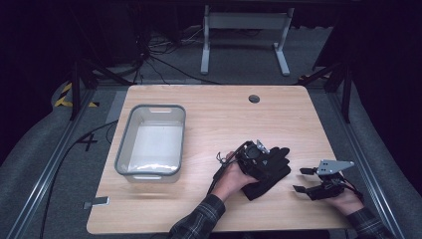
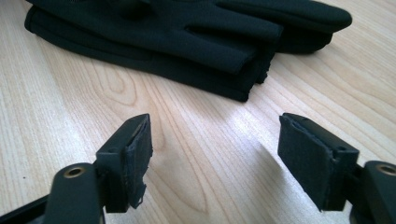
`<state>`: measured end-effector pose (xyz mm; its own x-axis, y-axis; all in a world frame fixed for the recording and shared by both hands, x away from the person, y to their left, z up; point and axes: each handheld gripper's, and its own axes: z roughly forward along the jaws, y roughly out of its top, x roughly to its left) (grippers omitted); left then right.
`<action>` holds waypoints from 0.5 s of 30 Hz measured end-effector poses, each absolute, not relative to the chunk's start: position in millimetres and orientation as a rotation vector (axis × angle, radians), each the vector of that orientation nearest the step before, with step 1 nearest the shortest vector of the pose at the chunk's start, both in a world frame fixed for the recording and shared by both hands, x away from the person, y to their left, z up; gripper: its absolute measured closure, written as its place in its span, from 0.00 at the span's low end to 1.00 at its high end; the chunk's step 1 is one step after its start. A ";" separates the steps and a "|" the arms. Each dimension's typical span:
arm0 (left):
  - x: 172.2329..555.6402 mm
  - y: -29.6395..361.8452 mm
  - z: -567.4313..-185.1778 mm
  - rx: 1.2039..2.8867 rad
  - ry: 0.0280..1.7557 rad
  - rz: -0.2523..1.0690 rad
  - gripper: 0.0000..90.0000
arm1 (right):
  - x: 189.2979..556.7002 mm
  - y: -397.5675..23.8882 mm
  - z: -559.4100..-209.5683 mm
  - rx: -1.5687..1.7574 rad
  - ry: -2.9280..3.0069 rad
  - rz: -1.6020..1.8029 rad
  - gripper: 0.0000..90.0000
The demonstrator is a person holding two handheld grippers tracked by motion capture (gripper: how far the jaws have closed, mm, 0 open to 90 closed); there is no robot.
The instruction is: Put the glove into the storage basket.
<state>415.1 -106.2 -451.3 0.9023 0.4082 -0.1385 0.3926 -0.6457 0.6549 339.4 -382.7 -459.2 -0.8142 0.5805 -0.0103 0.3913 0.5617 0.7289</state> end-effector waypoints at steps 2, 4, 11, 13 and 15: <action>415.4 -106.6 -452.2 2.337 0.572 0.026 0.13 | 339.5 -382.6 -459.6 0.808 2.551 1.094 0.30; 415.6 -108.2 -456.1 2.350 0.572 0.006 0.13 | 339.6 -381.9 -460.8 0.803 2.559 1.085 0.29; 413.9 -109.1 -459.6 2.362 0.539 0.017 0.13 | 340.3 -381.0 -462.5 0.804 2.556 1.086 0.27; 412.9 -109.0 -459.0 2.364 0.531 0.017 0.16 | 340.2 -380.5 -463.1 0.806 2.559 1.082 0.26; 412.4 -109.0 -458.5 2.369 0.526 0.017 0.19 | 340.1 -380.3 -463.3 0.806 2.560 1.082 0.26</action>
<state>412.4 -109.0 -458.5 0.9175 0.3758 -0.1299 0.3666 -0.6731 0.6423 340.1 -380.3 -463.3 -0.8167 0.5770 -0.0114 0.3938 0.5716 0.7198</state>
